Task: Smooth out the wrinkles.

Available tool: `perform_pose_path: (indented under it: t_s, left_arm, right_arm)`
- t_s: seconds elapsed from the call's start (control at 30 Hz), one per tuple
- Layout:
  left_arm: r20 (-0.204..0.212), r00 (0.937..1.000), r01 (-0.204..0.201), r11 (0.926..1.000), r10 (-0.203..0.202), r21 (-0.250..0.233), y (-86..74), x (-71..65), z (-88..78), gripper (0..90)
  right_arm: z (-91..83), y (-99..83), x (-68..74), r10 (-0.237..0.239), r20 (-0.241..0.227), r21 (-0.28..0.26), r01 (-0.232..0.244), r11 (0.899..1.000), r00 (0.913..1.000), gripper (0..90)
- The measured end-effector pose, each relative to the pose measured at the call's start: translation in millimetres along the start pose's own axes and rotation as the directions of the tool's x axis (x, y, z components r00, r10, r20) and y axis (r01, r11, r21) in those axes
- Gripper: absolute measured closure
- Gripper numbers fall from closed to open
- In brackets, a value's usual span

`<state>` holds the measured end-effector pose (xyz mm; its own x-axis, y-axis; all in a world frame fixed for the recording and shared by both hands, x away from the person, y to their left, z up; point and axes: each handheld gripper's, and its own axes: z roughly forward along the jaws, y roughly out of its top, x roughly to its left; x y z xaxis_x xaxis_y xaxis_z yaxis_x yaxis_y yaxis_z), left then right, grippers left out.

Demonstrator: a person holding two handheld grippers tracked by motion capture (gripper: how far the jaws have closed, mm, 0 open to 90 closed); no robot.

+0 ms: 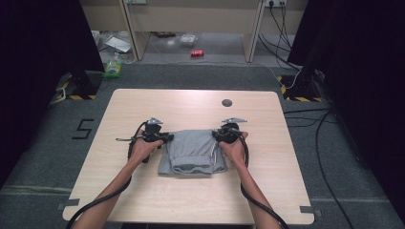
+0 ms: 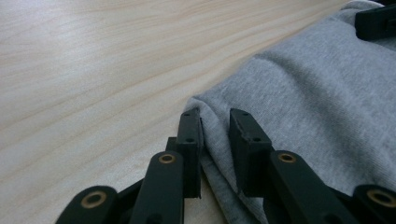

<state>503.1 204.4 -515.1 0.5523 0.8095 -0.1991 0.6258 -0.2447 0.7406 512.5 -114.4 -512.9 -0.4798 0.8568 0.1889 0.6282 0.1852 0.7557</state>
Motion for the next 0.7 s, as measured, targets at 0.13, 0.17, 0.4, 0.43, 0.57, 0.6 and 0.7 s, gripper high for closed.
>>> perform_pose_path:
  t_s: [0.13,0.17,0.4,0.43,0.57,0.6,0.7]
  left_arm:
    - [-0.007,1.0000,-0.002,1.0000,0.002,0.001,0.3,-0.1,-0.4,72.2]
    - [-0.011,0.9999,0.000,1.0000,0.000,0.003,0.3,0.1,-0.7,71.4]
    - [-0.032,0.9992,0.025,0.9996,-0.026,-0.013,0.0,5.5,-3.4,64.9]
    - [-0.040,0.9988,0.027,0.9995,-0.028,-0.018,-0.3,6.2,-4.1,64.3]
    - [-0.067,0.9976,0.016,0.9998,-0.017,-0.009,-1.3,9.2,-7.9,63.0]
    - [-0.076,0.9970,0.014,0.9999,-0.015,-0.009,-1.5,10.3,-9.2,62.4]
    - [-0.080,0.9964,0.025,0.9996,-0.026,-0.015,-1.9,13.0,-13.7,60.5]
  right_arm:
    - [-0.8,-1.3,-0.9,0.012,0.000,-0.008,-0.012,1.000,0.9999,63.3]
    - [-1.4,-1.7,-1.0,0.023,0.004,-0.012,-0.023,1.000,0.9997,61.1]
    - [-13.3,-3.9,-6.1,0.046,0.004,-0.032,-0.046,0.998,0.9989,56.2]
    - [-14.8,-3.9,-6.8,0.037,0.009,-0.030,-0.036,0.999,0.9993,55.9]
    - [-17.4,-3.8,-6.0,0.029,0.021,-0.030,-0.029,0.999,0.9994,55.7]
    - [-18.0,-3.2,-5.7,0.024,0.026,-0.029,-0.024,0.999,0.9994,55.5]
    - [-21.2,-3.1,-4.9,0.012,0.037,-0.024,-0.011,1.000,0.9993,55.0]
